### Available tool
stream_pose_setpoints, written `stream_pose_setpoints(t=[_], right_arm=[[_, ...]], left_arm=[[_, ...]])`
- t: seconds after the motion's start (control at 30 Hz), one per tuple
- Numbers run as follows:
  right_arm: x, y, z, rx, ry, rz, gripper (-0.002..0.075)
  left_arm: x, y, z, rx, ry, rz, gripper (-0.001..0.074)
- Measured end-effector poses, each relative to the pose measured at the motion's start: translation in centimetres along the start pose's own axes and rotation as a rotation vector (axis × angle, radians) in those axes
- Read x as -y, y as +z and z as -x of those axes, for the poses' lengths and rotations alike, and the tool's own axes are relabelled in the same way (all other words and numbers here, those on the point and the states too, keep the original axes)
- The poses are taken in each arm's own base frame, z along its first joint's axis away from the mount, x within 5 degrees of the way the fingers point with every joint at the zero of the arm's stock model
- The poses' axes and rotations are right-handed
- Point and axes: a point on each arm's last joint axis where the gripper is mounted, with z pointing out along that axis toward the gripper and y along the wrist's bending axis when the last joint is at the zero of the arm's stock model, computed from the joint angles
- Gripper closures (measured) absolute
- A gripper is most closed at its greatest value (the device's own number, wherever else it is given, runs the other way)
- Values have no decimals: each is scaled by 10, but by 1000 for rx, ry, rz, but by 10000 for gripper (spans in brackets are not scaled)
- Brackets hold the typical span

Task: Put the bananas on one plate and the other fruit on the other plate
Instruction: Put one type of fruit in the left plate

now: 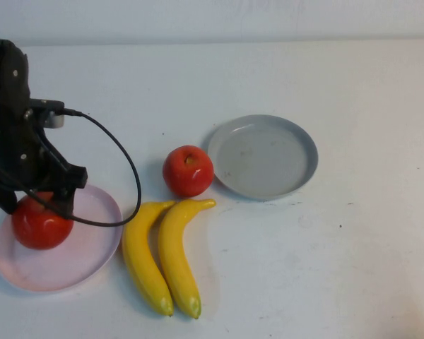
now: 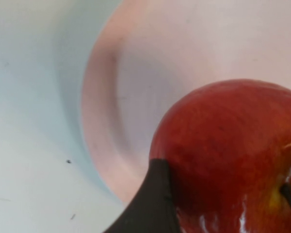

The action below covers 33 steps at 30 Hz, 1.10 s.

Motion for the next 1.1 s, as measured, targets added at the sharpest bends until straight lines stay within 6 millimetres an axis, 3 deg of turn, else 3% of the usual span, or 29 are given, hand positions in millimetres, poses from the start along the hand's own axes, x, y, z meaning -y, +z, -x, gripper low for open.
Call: stream_pose_setpoints(t=[0.1, 0.3, 0.57, 0.7, 0.87, 1.1], right_arm=[[0, 0, 0, 0, 0, 0, 743], [0, 0, 0, 0, 0, 0, 743], [0, 0, 0, 0, 0, 0, 743], [0, 0, 0, 0, 0, 0, 743], [0, 0, 0, 0, 0, 0, 743], [0, 0, 0, 0, 0, 0, 743]], left_arm=[[3, -2, -1, 2, 14, -37, 118], [8, 17, 4, -54, 26, -60, 118], [9, 24, 11, -68, 58, -56, 118], [9, 24, 25, 89, 68, -46, 118], [8, 42, 46, 252, 107, 0, 120], [14, 34, 45, 281, 157, 36, 121]])
